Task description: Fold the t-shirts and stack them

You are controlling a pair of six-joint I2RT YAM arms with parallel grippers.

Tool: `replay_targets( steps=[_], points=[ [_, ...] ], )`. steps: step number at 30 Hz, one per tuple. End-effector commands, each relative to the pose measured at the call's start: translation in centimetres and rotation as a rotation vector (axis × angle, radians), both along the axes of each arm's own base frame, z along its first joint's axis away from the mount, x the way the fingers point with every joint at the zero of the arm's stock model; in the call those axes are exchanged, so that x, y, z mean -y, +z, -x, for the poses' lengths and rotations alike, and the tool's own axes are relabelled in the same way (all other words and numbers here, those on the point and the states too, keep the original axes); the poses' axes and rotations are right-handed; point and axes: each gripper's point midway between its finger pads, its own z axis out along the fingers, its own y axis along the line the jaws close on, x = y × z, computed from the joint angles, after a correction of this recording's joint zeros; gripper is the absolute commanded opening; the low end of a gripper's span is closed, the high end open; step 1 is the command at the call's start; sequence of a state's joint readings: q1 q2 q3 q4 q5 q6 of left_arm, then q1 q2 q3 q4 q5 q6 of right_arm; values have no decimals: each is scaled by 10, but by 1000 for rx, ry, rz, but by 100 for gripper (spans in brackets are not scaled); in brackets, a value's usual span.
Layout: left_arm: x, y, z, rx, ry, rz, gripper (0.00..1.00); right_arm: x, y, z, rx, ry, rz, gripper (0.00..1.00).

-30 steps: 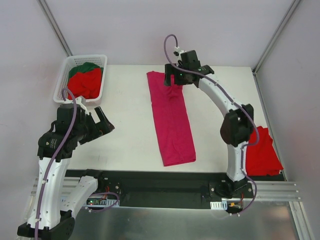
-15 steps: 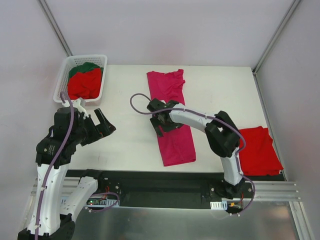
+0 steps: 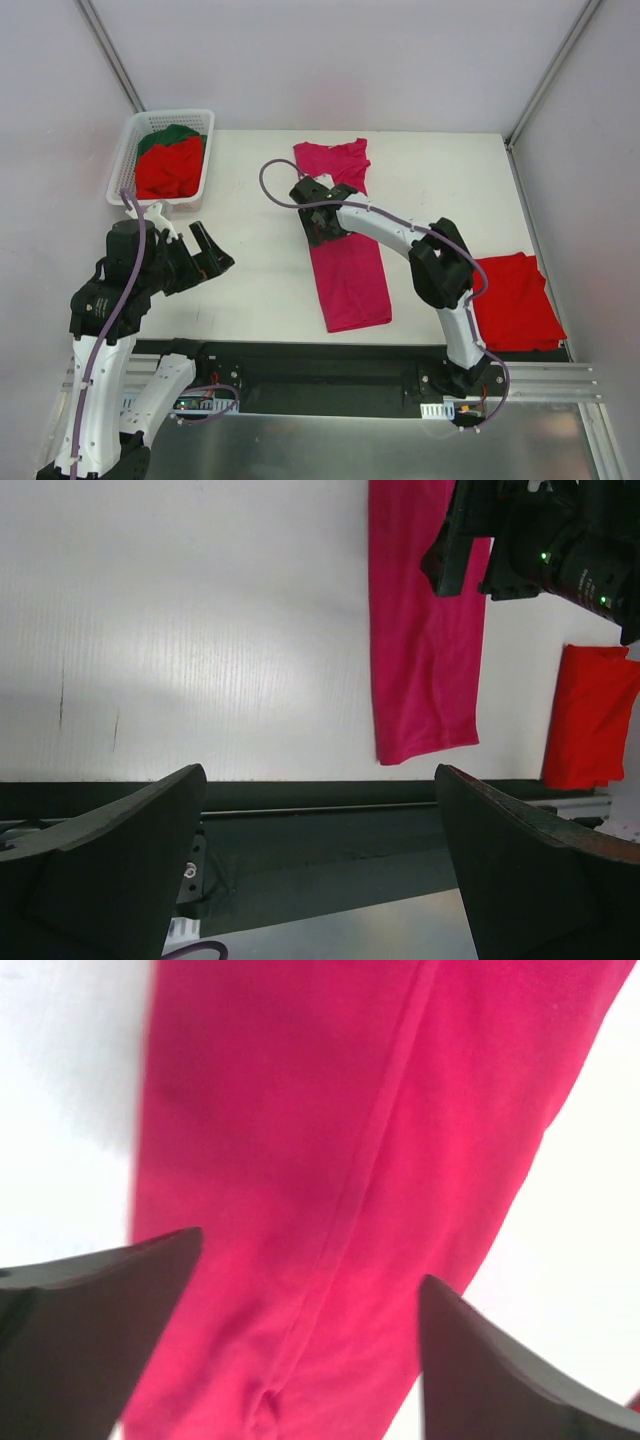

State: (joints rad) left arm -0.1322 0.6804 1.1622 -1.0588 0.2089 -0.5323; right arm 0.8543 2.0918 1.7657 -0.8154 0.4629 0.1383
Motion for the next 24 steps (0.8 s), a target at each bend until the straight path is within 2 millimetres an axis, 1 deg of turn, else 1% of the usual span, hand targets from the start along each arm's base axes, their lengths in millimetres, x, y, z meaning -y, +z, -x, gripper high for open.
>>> replay_targets(
  steps=[1, 3, 5, 6, 12, 14, 15, 16, 19, 20, 24],
  points=[
    [3, 2, 8, -1, -29, 7, 99, -4, -19, -17, -73, -137, -157, 96],
    [3, 2, 10, -4, -31, 5, 99, -6, -24, -26, -84, -148, -202, 96],
    [2, 3, 12, -4, -29, 2, 99, -10, -17, -37, -66, -143, -222, 96],
    [2, 3, 12, -5, -28, 0, 99, -8, -20, -43, -77, -149, -229, 96],
    [1, 3, 13, -9, -22, -4, 99, -7, -11, -73, -71, -178, -327, 96],
    [0, 2, 12, -13, -19, -5, 99, -9, -15, -79, -78, -171, -343, 96],
    [0, 2, 12, -16, -17, -5, 99, -9, -13, -84, -81, -170, -356, 96],
    [0, 2, 11, -14, -15, -7, 99, -11, -18, -85, -90, -163, -356, 96],
    [-1, 0, 10, -23, -11, -10, 99, -18, -22, -86, -120, -122, -374, 96],
    [-1, 0, 10, -25, -11, -10, 99, -18, -27, -86, -133, -113, -361, 96],
    [-2, -1, 9, -28, -3, -16, 99, -13, -40, -80, -177, -96, -322, 96]
  ],
)
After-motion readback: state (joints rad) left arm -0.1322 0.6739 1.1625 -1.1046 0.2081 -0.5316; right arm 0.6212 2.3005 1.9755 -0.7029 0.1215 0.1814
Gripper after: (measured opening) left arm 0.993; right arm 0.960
